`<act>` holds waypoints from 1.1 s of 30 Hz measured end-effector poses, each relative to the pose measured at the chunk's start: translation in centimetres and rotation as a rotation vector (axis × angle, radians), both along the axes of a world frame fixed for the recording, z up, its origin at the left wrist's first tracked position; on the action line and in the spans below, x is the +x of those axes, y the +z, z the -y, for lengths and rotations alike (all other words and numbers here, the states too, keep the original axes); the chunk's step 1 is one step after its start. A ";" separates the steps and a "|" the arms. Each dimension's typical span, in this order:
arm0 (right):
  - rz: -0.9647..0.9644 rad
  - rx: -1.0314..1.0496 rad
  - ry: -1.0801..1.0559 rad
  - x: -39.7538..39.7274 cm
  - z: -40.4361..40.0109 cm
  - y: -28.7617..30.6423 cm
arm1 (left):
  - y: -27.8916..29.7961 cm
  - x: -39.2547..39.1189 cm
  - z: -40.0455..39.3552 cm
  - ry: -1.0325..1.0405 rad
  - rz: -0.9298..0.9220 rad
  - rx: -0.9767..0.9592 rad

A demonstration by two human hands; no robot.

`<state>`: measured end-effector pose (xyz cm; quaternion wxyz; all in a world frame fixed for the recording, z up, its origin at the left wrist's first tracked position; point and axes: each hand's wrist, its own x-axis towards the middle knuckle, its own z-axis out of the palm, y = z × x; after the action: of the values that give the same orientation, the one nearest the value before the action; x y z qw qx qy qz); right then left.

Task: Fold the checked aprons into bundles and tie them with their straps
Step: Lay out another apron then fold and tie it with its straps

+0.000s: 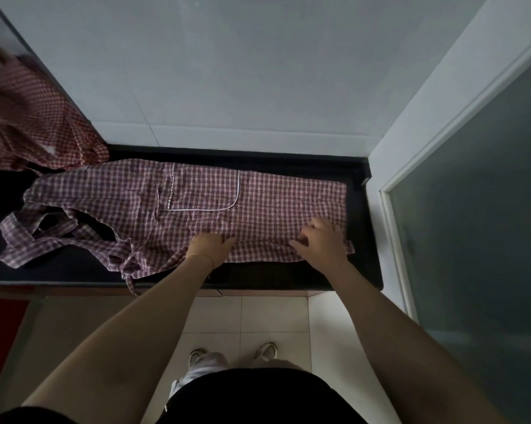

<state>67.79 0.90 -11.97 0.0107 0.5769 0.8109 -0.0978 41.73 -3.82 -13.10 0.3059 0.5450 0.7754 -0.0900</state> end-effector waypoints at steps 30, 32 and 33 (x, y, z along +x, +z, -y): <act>-0.080 -0.222 -0.439 4.5 -2.7 -1.9 | -2.4 1.1 -1.4 -0.154 -0.194 -0.121; -0.052 -0.186 -0.425 4.2 -2.3 -1.8 | -2.4 1.2 -1.3 -0.123 -0.185 -0.111; -0.044 -0.175 -0.418 4.2 -2.2 -1.9 | -2.3 1.3 -1.2 -0.119 -0.179 -0.104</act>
<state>72.01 3.07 -13.89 0.0226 0.7270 0.6621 -0.1806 43.03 -2.59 -15.38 0.2572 0.5634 0.7601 -0.1965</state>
